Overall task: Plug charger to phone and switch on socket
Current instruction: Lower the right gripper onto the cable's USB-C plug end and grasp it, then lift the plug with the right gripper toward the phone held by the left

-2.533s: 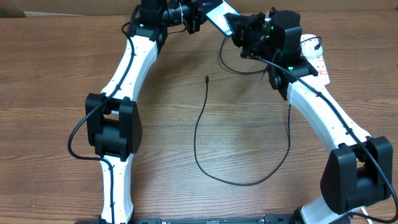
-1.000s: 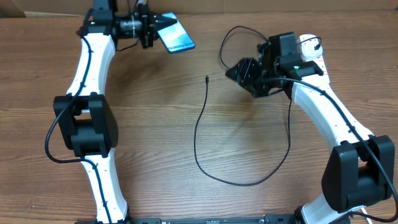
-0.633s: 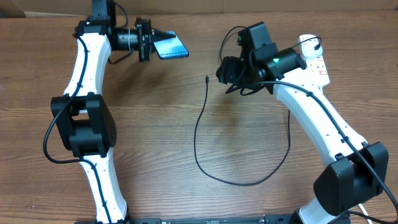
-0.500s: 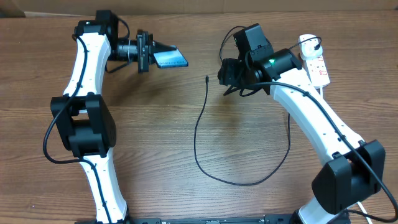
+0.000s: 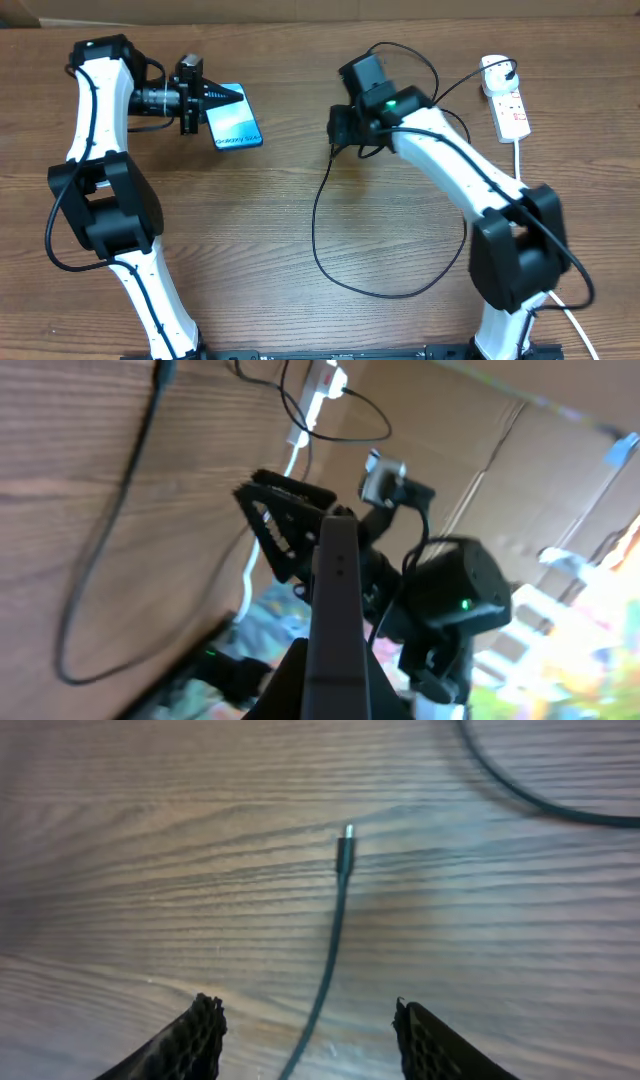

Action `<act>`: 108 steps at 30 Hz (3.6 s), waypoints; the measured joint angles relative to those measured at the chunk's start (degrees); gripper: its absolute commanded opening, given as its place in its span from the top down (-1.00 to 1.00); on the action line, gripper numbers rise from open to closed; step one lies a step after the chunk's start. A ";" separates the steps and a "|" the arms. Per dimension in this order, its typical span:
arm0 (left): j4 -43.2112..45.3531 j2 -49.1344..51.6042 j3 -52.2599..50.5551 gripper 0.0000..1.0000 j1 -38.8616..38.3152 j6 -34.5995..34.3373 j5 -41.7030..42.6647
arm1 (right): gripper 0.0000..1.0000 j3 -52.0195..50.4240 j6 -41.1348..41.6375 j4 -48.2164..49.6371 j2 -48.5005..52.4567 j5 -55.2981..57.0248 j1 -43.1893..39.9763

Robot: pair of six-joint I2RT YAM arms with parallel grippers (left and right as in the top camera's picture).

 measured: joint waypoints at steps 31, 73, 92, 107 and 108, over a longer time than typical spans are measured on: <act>0.09 0.00 0.00 0.91 -0.66 5.07 -4.26 | 0.30 -0.02 -4.24 16.00 12.04 8.94 1.44; 0.76 0.00 0.00 0.91 -1.42 5.05 -4.31 | 0.93 0.68 -7.17 9.09 12.81 -24.83 -8.09; 5.11 0.00 0.00 0.91 -1.40 5.05 -4.46 | 0.93 0.66 -20.81 -6.86 2.58 -61.31 -10.82; 12.26 0.00 0.00 0.91 -1.40 4.35 -3.61 | 0.93 0.63 -30.18 -19.67 2.58 -70.01 -9.60; 13.22 0.00 0.00 0.91 -1.40 4.33 -2.75 | 0.92 0.63 -30.99 -20.02 2.58 -71.23 -8.94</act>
